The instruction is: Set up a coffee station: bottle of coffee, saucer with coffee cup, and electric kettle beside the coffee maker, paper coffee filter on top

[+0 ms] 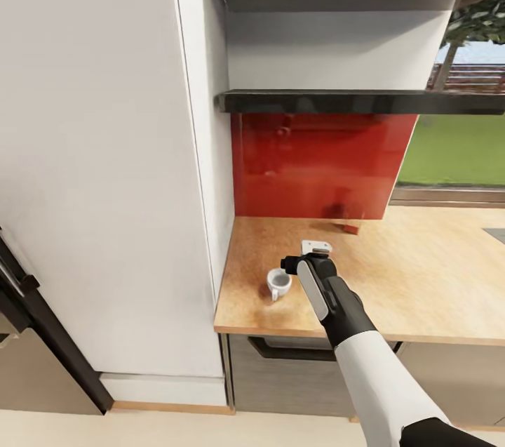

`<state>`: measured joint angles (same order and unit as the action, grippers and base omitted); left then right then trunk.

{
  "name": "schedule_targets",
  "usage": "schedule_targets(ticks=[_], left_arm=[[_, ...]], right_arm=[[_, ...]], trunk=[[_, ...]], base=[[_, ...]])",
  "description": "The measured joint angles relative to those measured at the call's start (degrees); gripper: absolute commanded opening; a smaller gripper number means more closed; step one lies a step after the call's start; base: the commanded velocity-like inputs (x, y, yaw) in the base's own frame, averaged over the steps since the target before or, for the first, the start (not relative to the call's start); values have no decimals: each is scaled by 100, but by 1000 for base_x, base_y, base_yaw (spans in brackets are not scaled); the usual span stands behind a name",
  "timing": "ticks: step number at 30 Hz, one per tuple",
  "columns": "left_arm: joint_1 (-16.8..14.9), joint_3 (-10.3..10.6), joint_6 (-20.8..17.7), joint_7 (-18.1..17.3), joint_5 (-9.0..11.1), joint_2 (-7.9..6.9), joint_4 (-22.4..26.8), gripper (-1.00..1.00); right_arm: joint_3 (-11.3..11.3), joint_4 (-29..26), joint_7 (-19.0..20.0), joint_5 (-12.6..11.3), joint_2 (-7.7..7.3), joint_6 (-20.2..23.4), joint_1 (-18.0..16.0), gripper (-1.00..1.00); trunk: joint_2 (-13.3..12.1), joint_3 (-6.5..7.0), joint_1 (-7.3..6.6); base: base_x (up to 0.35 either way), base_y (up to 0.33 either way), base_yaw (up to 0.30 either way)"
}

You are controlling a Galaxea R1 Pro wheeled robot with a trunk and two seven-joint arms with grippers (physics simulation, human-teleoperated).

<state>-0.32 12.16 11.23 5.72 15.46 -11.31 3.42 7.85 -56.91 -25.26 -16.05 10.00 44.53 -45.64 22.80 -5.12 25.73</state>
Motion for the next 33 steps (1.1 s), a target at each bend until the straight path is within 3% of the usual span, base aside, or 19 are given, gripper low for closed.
schedule_targets(ticks=[7,33], left_arm=[[0,0,0,0,0,5,0,100],[0,-1,-3,0,0,-7,0,100]], right_arm=[[-1,156,2,-2,0,0,0,100],[-13,647,6,0,0,-15,0,100]], trunk=[[-1,0,1],[-1,0,2]], base=[[179,75,0],[4,2,0]])
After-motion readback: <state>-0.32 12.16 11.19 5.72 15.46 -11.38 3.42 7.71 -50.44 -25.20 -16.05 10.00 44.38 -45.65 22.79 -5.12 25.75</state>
